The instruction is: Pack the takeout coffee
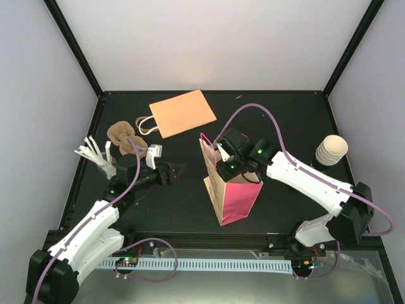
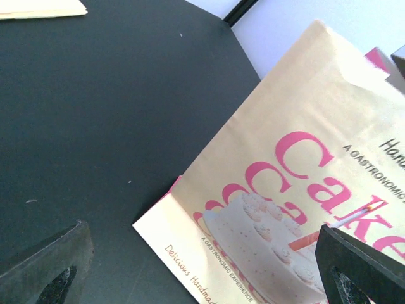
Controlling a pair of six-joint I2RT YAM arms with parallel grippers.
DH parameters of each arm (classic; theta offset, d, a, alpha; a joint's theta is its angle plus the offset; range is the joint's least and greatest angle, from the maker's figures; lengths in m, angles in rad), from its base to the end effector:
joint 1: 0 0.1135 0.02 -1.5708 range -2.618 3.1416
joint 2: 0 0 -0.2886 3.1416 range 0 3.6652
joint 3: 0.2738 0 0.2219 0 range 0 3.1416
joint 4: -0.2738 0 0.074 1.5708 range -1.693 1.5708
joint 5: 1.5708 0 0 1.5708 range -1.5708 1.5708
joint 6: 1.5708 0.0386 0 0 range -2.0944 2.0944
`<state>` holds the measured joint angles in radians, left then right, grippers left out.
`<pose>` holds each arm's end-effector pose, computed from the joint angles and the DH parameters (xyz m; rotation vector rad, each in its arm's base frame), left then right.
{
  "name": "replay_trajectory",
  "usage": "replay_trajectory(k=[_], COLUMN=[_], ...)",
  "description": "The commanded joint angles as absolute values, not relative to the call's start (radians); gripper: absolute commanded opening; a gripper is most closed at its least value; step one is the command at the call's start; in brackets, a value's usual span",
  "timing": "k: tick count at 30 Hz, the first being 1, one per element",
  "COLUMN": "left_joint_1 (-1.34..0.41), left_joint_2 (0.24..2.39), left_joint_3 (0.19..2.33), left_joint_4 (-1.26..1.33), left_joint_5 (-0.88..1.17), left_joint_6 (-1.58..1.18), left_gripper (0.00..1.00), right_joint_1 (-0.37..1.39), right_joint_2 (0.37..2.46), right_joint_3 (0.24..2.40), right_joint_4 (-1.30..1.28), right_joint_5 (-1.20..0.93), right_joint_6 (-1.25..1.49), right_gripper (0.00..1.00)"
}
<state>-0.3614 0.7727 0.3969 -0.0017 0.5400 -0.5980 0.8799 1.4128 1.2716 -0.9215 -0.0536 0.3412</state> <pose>0.1180 -0.0658 0.2529 0.1399 2.0682 -1.1388 0.1573 0.1934 0.3295 -0.7414 2.6148 0.4643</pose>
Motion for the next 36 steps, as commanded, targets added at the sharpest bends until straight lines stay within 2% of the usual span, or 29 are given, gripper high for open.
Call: replay_trajectory(k=[1,9,14,20,23,30,36], left_joint_1=[-0.364,-0.368,-0.421,-0.459,-0.471,-0.477,-0.477], left_joint_2=[0.782,0.863,0.879,0.895,0.916,0.998,1.087], left_joint_3=[0.474,0.639,0.776,0.833,0.821,0.876,0.909], left_joint_4=[0.027,0.062,-0.002,0.050,0.122,0.068,0.086], left_joint_5=[0.572,0.675,0.662,0.696,0.703,0.677,0.744], left_joint_6=[-0.570,-0.550,-0.462,-0.324,-0.287,-0.134,-0.139], left_gripper=[0.99,0.97,0.94,0.84,0.83,0.86,0.71], right_joint_1=[0.884,0.886,0.897,0.915,0.919,0.922,0.922], right_joint_2=[1.390,1.408,1.416,1.420,1.420,1.416,1.416], right_joint_3=[1.318,1.307,1.297,1.289,1.289,1.296,1.293], right_joint_4=[-0.961,-0.969,-0.958,-0.948,-0.947,-0.943,-0.941], right_joint_5=[-0.014,0.017,0.017,0.018,0.013,0.000,-0.002], right_joint_6=[0.328,0.327,0.324,0.323,0.323,0.321,0.319], right_gripper=[0.03,0.02,0.01,0.01,0.01,0.01,0.01])
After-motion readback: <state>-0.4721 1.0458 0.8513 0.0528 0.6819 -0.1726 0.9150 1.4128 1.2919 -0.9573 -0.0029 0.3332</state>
